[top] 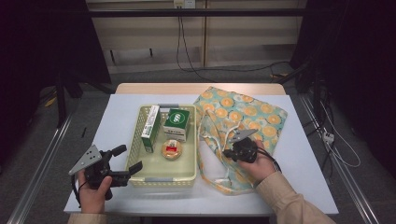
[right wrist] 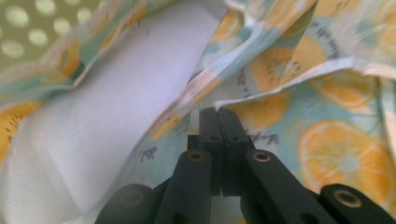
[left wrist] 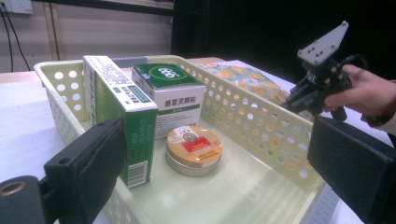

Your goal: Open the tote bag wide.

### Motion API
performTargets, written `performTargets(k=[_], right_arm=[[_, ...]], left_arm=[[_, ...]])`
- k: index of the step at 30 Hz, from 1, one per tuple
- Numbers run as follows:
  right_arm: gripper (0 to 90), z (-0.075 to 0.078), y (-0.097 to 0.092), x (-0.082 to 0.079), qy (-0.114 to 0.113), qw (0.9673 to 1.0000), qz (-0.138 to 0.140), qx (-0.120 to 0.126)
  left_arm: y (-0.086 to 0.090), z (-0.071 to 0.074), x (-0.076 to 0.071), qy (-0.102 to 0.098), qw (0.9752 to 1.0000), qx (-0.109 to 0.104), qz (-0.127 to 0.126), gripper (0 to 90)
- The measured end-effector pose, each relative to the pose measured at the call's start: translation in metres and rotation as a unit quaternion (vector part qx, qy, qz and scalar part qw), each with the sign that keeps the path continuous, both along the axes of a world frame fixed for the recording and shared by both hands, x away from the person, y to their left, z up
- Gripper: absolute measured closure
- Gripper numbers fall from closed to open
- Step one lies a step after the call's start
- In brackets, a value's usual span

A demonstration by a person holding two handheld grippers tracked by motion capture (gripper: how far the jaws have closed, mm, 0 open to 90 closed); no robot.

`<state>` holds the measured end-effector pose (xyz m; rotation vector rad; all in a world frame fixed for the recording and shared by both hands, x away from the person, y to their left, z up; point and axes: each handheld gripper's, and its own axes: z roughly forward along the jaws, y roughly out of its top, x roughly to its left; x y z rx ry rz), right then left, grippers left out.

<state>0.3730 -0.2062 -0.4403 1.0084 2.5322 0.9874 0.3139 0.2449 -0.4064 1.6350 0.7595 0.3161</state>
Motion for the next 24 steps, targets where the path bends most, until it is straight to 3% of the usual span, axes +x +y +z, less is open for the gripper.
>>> performTargets(k=[9,11,16,19,24], right_arm=[[90.0,0.028,-0.032,0.027,-0.04,0.9979,-0.052,-0.001],[90.0,0.03,-0.038,0.034,-0.049,0.9963,-0.067,-0.021],[90.0,0.018,-0.056,0.049,-0.038,0.9928,-0.113,-0.011],[90.0,0.006,-0.057,0.053,-0.037,0.9913,-0.117,-0.049],[90.0,-0.007,-0.062,0.058,-0.022,0.9898,-0.129,-0.056]], left_arm=[[0.0,0.0,0.0,0.0,1.0,-0.001,-0.001,5.1],[0.0,0.0,0.0,0.0,1.0,-0.001,-0.001,5.1],[0.0,0.0,0.001,0.0,1.0,0.0,-0.002,5.1],[0.001,-0.001,0.001,0.001,1.0,0.0,-0.002,5.1],[0.001,-0.001,0.001,0.001,1.0,0.001,-0.001,5.1]])
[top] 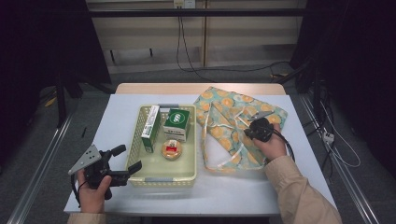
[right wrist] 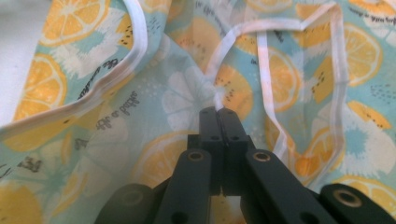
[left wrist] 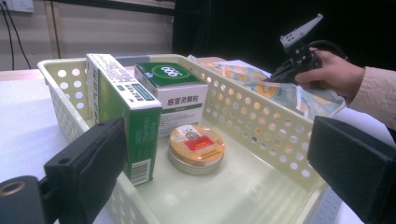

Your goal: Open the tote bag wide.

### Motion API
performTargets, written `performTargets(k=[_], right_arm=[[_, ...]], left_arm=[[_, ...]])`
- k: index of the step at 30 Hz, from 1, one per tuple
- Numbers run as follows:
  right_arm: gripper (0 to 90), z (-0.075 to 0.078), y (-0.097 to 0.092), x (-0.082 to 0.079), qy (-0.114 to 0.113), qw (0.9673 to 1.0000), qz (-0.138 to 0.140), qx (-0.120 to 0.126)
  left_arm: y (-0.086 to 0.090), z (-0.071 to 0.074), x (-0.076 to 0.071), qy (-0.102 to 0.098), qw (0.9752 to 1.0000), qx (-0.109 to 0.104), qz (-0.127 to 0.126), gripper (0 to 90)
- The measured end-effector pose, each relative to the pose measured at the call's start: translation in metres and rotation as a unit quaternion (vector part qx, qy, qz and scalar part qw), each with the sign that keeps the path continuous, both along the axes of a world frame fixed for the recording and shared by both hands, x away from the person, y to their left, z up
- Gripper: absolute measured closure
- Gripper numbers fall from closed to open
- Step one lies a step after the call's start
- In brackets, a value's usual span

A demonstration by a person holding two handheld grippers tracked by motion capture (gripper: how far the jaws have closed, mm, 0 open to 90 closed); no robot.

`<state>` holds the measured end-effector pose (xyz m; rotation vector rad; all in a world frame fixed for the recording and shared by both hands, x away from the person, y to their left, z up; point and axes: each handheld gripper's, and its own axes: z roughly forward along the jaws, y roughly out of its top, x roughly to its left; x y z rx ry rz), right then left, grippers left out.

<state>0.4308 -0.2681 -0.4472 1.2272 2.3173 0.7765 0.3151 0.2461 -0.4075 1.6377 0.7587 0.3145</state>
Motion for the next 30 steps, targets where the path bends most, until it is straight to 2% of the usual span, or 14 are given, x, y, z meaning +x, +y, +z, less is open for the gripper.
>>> performTargets(k=[2,4,6,9,14,17,18,19,21,22,24,25,28,30], right_arm=[[89.7,-0.002,-0.001,0.0,0.007,1.0,-0.002,0.004],[81.0,-0.001,0.0,0.0,0.006,1.0,-0.004,0.003],[74.2,0.002,0.002,-0.002,-0.004,0.9999,-0.009,-0.002],[67.8,0.012,0.005,-0.006,-0.022,0.9997,-0.011,0.008],[63.1,0.026,0.013,-0.012,-0.042,0.9989,-0.001,0.021],[63.3,0.027,0.017,-0.013,-0.037,0.9991,0.008,0.02],[63.5,0.027,0.017,-0.012,-0.032,0.999,0.002,0.031],[64.0,0.027,0.016,-0.011,-0.027,0.9981,-0.009,0.055],[64.5,0.027,0.013,-0.008,-0.024,0.9946,-0.028,0.098],[64.5,0.028,0.013,-0.006,-0.023,0.9936,-0.032,0.106],[62.7,0.03,0.015,-0.004,-0.033,0.9946,-0.036,0.092],[62.3,0.03,0.018,-0.004,-0.031,0.9941,-0.032,0.099],[60.1,0.026,0.029,-0.003,-0.013,0.9933,-0.011,0.114],[61.1,0.019,0.034,-0.002,0.009,0.9944,-0.008,0.105]], left_arm=[[0.0,0.0,0.0,0.0,1.0,0.0,0.0,5.1],[0.0,0.0,0.0,0.0,1.0,0.0,0.0,5.1],[0.0,0.0,0.0,0.001,1.0,-0.001,0.001,5.1],[0.0,0.0,0.0,0.0,1.0,0.0,0.0,5.1],[-0.001,0.001,0.0,0.0,1.0,0.0,-0.001,5.1],[-0.002,0.001,-0.001,0.0,1.0,0.0,-0.002,5.1],[-0.003,0.001,-0.001,0.0,1.0,0.0,-0.002,5.1],[-0.003,0.001,-0.001,0.0,1.0,0.0,-0.002,5.1],[-0.003,0.001,0.0,0.0,1.0,0.003,-0.003,5.1],[-0.003,0.0,0.0,-0.001,1.0,0.005,-0.004,5.1],[-0.002,0.0,0.0,0.001,1.0,0.002,-0.004,5.1],[-0.002,0.0,0.0,0.001,1.0,0.001,-0.003,5.1],[-0.001,-0.001,0.001,0.001,1.0,0.004,-0.003,5.1],[-0.002,0.0,0.0,0.002,1.0,0.0,-0.003,5.1]])
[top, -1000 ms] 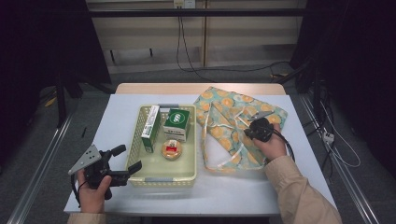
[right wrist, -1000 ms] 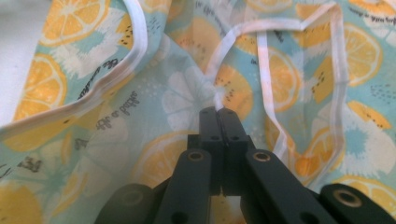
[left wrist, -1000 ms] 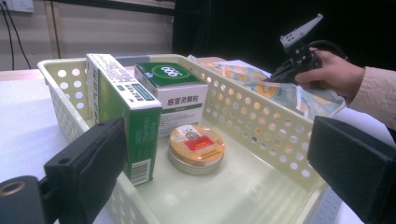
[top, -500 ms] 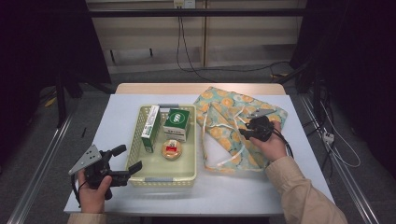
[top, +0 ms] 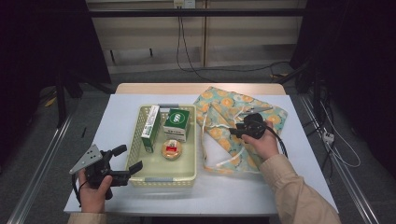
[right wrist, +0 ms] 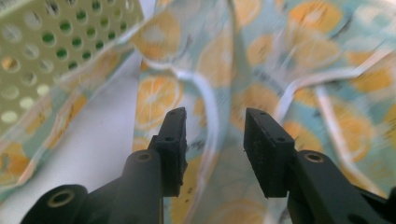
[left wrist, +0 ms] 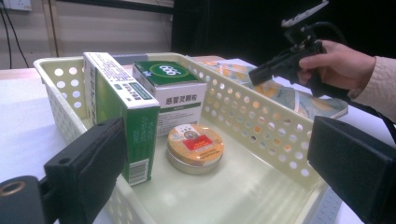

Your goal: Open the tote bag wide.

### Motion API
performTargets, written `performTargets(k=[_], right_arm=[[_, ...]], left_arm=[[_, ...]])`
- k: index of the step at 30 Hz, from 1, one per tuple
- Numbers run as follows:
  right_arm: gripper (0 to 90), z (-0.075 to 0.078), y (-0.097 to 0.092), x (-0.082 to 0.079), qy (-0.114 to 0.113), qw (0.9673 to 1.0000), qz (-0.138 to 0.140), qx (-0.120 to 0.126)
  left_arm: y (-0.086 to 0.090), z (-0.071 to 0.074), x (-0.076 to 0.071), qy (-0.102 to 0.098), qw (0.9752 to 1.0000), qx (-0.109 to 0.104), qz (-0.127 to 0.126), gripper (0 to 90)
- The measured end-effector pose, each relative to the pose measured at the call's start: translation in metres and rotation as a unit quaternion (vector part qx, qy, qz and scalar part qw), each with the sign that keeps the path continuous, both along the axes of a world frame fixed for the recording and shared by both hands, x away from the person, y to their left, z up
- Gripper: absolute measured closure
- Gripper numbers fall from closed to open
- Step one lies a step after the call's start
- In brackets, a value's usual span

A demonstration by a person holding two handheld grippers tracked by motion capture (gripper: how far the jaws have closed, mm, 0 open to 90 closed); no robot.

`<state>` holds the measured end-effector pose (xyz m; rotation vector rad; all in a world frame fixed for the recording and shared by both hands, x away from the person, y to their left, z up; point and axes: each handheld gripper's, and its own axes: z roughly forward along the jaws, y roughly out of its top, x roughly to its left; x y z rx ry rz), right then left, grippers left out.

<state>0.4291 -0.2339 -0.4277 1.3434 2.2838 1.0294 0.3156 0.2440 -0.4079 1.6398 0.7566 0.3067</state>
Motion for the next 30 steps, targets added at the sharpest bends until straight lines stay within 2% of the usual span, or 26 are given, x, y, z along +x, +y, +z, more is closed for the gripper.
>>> performTargets(k=[1,3,5,7,10,12,15,20,23,28,30], right_arm=[[65.3,-0.002,0.002,0.0,0.005,1.0,-0.001,-0.005],[78.9,-0.003,0.001,0.0,0.011,0.9999,0.005,0.009],[90.0,-0.001,0.001,-0.002,0.01,0.9997,0.02,0.01],[90.0,0.005,0.002,-0.004,-0.004,0.9997,0.024,0.002],[90.0,0.015,0.007,-0.011,-0.019,0.999,0.039,0.01],[90.0,0.02,0.014,-0.017,-0.031,0.9976,0.06,0.016],[90.0,0.02,0.03,-0.03,-0.036,0.9945,0.095,0.023],[90.0,0.003,0.056,-0.045,-0.018,0.9899,0.139,0.019],[90.0,-0.01,0.066,-0.048,-0.006,0.9887,0.149,0.01],[90.0,-0.024,0.072,-0.049,0.014,0.9878,0.154,0.017],[87.9,-0.026,0.075,-0.049,0.021,0.9864,0.161,0.022]], left_arm=[[0.0,0.0,0.0,0.0,1.0,-0.001,0.0,5.1],[0.0,0.0,0.0,-0.002,1.0,0.001,0.0,5.1],[0.0,0.0,0.0,-0.001,1.0,0.002,-0.001,5.1],[0.0,0.0,0.0,-0.001,1.0,0.001,-0.001,5.1],[0.0,0.0,0.0,-0.001,1.0,0.003,-0.001,5.1],[-0.001,0.001,0.0,-0.002,1.0,0.005,-0.002,5.1],[-0.002,0.0,0.0,-0.001,1.0,0.005,-0.002,5.1],[-0.002,0.001,0.0,-0.002,1.0,0.006,-0.003,5.1],[-0.002,0.001,-0.001,-0.002,1.0,0.005,-0.003,5.1],[-0.001,0.0,0.0,-0.001,1.0,0.005,-0.002,5.1],[-0.001,0.0,0.0,-0.002,1.0,0.005,-0.002,5.1]])
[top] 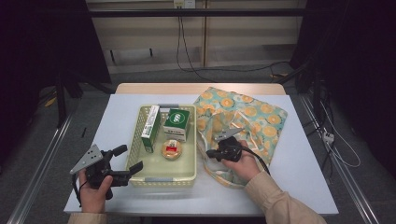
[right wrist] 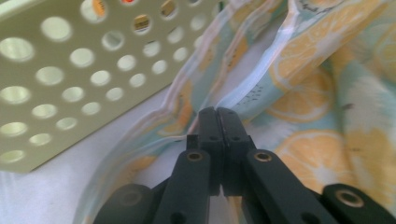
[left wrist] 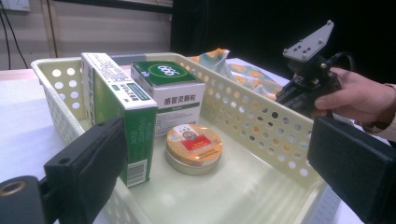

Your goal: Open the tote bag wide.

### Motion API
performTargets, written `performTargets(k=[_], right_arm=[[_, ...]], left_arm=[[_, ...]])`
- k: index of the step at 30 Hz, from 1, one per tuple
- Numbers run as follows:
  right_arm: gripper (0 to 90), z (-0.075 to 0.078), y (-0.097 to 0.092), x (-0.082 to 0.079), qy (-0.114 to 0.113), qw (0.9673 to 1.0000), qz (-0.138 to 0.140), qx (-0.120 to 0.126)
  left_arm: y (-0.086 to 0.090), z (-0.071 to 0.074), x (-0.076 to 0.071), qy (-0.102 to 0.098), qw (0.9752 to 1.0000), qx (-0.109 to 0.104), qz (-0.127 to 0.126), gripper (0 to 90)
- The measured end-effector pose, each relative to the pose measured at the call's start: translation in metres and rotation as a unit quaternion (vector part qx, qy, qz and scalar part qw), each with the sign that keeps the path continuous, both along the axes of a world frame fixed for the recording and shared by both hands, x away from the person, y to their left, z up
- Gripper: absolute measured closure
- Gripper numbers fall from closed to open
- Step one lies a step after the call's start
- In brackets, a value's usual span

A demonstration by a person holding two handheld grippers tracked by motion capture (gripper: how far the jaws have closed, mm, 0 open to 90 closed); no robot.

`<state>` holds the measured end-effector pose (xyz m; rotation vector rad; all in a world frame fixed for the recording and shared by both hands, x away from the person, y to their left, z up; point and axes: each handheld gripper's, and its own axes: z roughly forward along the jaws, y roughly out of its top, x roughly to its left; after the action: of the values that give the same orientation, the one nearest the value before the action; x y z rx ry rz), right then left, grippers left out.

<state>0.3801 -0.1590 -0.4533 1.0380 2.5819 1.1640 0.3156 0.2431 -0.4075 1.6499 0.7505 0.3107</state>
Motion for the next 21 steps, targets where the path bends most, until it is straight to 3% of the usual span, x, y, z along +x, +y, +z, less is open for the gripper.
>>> performTargets(k=[4,7,10,15,17,19,21], right_arm=[[73.2,0.006,-0.004,-0.001,-0.005,1.0,0.0,0.007],[62.8,0.022,-0.017,-0.001,-0.016,0.9994,-0.017,0.025],[58.6,0.037,-0.033,0.0,-0.032,0.9986,-0.035,0.023],[55.7,0.04,-0.055,0.007,-0.051,0.9959,-0.072,-0.02],[51.2,0.032,-0.059,0.009,-0.048,0.9949,-0.08,-0.038],[38.8,0.022,-0.06,0.01,-0.042,0.9941,-0.086,-0.052],[37.8,0.012,-0.056,0.01,-0.045,0.9927,-0.076,-0.082]], left_arm=[[0.001,0.001,0.0,-0.001,1.0,0.0,0.001,5.1],[0.001,0.001,0.0,-0.001,1.0,-0.001,0.002,5.1],[-0.001,0.0,0.0,0.0,1.0,0.002,-0.001,5.1],[-0.002,0.001,0.0,-0.001,1.0,0.003,-0.002,5.1],[-0.002,0.0,0.0,0.001,1.0,0.004,-0.002,5.1],[-0.002,0.0,0.0,0.002,1.0,0.004,-0.003,5.1],[-0.002,-0.001,0.001,0.002,1.0,0.004,-0.003,5.1]])
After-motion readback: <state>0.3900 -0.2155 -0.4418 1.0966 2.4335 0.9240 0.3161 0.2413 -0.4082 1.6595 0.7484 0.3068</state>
